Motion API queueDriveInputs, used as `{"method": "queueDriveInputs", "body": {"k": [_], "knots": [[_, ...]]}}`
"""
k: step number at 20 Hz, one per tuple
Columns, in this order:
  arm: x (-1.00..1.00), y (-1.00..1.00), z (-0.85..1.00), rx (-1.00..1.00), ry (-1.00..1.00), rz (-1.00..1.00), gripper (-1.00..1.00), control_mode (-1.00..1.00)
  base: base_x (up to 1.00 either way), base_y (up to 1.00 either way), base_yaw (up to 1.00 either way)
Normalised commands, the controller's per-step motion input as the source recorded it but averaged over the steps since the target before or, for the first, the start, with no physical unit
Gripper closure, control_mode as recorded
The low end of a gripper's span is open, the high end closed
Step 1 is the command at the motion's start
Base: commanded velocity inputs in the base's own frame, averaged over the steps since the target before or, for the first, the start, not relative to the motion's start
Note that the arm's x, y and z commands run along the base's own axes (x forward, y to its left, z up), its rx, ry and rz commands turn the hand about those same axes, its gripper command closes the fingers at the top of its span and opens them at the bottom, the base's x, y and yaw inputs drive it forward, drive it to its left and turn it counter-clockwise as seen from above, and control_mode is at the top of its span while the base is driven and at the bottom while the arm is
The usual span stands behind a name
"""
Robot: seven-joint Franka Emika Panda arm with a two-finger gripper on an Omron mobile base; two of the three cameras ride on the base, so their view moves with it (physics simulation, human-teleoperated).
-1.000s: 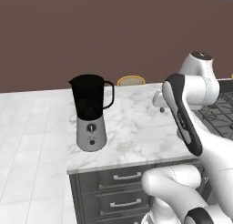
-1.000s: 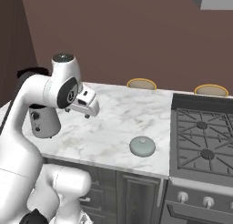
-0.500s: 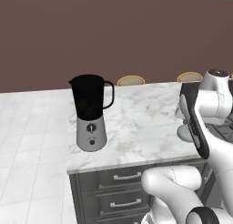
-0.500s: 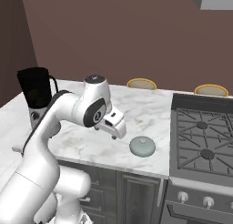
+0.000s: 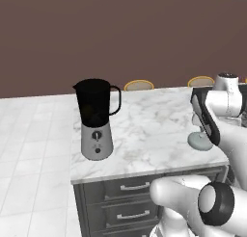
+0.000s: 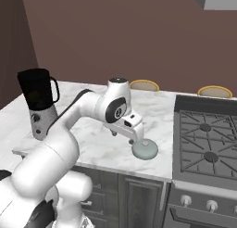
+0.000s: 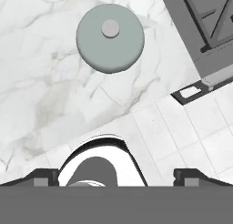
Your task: Grab the garlic and lemon from the fridge, place them in the blender, close the lid, and turn on the blender to create a marinade.
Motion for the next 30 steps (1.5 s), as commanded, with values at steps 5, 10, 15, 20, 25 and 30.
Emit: {"method": "queueDriveInputs", "body": {"k": [5,10,15,20,25,30], "knots": [[0.37,-0.14,-0.46,0.00,0.05,0.00,-1.00,-1.00,0.00,0.00,0.00],[0.34,-0.26,-0.51,0.00,0.01,0.00,-1.00,-1.00,0.00,0.00,0.00],[0.36,-0.36,-0.33,0.00,0.00,0.00,-1.00,-1.00,0.00,0.00,0.00],[0.41,-0.30,-0.26,0.00,0.00,0.00,-1.00,-1.00,0.00,0.00,0.00],[0.40,-0.03,-0.17,0.00,0.00,0.00,-1.00,-1.00,0.00,0.00,0.00],[0.30,0.00,-0.30,0.00,0.00,0.00,-1.00,-1.00,0.00,0.00,0.00]]}}
